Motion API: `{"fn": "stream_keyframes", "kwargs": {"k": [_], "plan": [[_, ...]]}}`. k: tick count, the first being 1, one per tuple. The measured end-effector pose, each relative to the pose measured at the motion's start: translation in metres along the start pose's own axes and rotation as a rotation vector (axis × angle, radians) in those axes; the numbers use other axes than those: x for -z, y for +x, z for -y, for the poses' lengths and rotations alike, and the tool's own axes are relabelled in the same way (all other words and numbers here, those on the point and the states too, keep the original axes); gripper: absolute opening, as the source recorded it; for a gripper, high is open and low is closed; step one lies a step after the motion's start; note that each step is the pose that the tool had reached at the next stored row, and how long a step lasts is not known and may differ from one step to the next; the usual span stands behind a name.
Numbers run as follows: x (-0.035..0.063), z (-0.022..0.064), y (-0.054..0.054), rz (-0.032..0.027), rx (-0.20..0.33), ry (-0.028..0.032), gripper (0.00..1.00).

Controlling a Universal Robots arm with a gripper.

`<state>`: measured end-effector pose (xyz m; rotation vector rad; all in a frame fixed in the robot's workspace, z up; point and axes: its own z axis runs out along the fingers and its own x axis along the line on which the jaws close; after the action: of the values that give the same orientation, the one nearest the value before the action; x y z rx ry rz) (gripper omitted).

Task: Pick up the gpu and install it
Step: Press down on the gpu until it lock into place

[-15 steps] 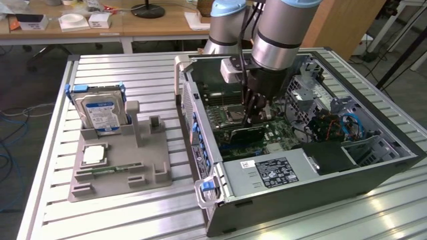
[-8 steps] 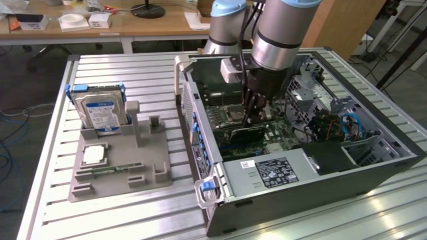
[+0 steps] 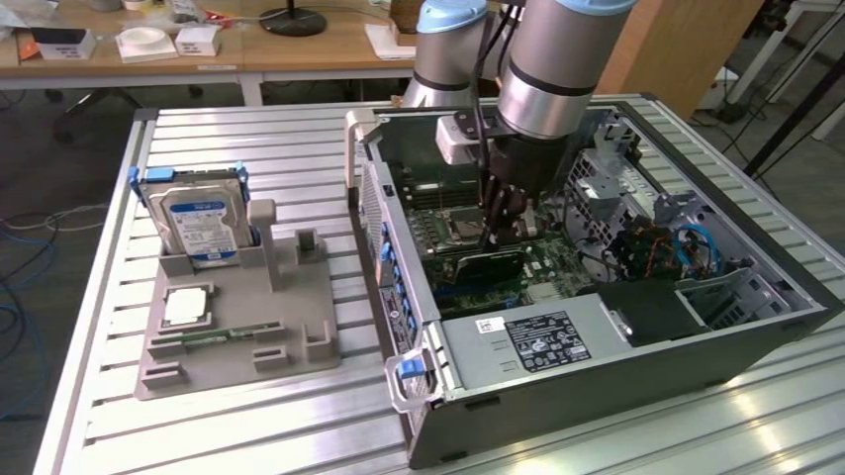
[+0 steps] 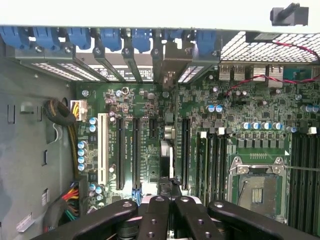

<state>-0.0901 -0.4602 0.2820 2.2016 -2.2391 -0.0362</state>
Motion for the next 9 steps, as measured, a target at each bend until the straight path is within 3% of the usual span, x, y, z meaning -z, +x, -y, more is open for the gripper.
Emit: {"fn": "stream_keyframes", "kwargs": {"k": [9], "plan": [[-0.0148, -0.0033, 0.0, 0.0003, 0.0, 0.0023, 0.11]]}}
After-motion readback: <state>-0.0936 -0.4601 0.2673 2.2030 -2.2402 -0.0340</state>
